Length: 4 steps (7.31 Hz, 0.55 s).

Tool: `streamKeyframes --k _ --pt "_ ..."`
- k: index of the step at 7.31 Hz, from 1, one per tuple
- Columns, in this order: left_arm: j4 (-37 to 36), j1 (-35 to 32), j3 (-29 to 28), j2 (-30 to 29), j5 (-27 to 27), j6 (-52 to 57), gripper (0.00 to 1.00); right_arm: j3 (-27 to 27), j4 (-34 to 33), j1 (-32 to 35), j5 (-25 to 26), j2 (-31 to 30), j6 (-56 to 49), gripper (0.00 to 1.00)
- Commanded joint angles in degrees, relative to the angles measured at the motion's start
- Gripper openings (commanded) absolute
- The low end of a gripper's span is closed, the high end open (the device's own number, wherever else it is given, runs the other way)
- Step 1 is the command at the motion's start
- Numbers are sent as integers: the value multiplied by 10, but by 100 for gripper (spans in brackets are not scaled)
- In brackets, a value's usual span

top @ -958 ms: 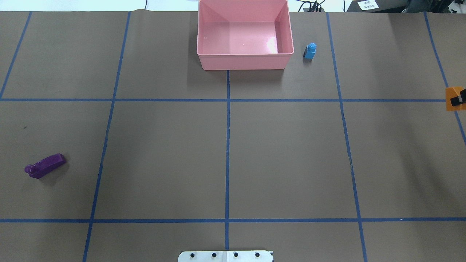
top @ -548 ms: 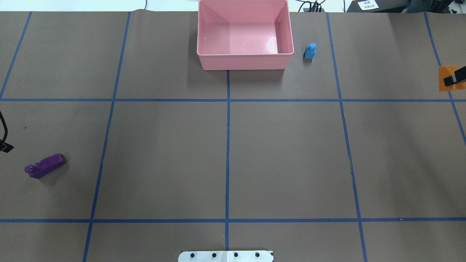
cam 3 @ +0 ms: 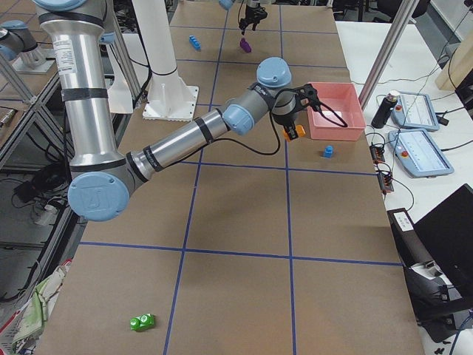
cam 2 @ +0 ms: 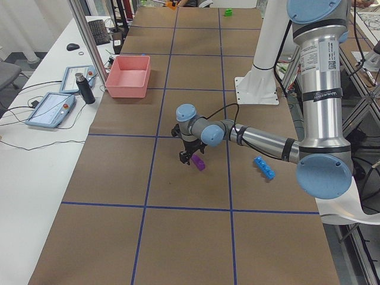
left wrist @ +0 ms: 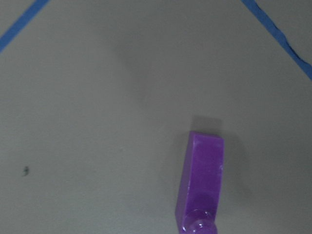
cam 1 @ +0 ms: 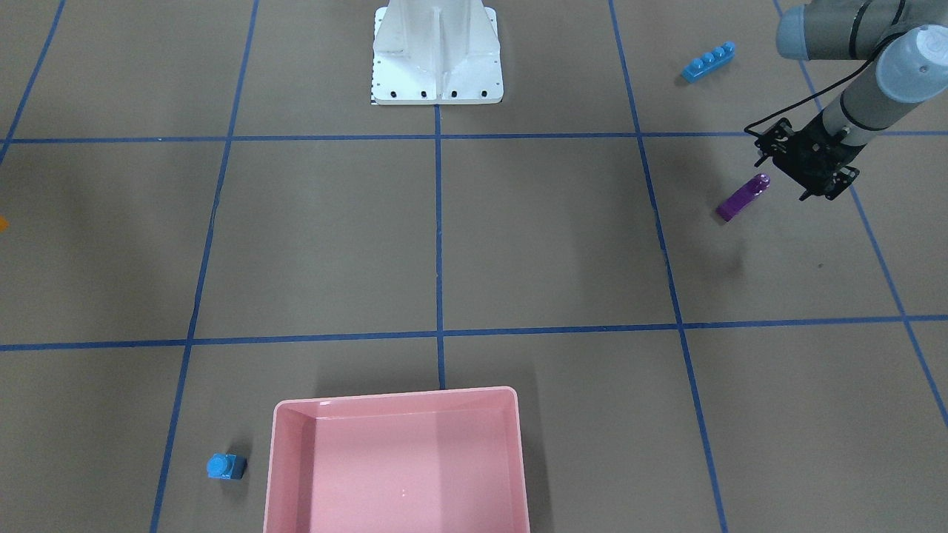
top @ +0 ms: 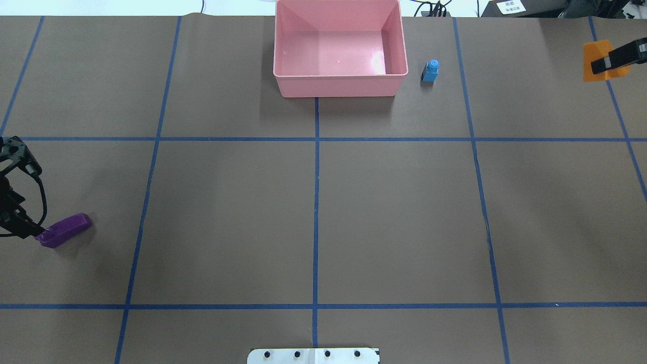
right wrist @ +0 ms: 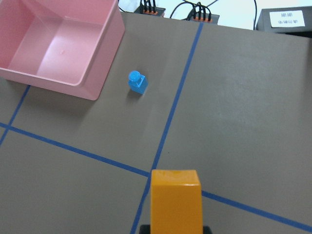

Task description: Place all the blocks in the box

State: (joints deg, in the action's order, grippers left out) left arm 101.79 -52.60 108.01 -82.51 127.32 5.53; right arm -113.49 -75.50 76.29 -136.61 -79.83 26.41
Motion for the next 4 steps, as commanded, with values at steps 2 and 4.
streamKeyframes --k 2,4 --pt "1 29 -41 -28 -1 -1 100 69 -3 -22 1 139 35 0" --pt "2 32 -53 -30 0 -1 100 152 -3 -46 4 227 51 0"
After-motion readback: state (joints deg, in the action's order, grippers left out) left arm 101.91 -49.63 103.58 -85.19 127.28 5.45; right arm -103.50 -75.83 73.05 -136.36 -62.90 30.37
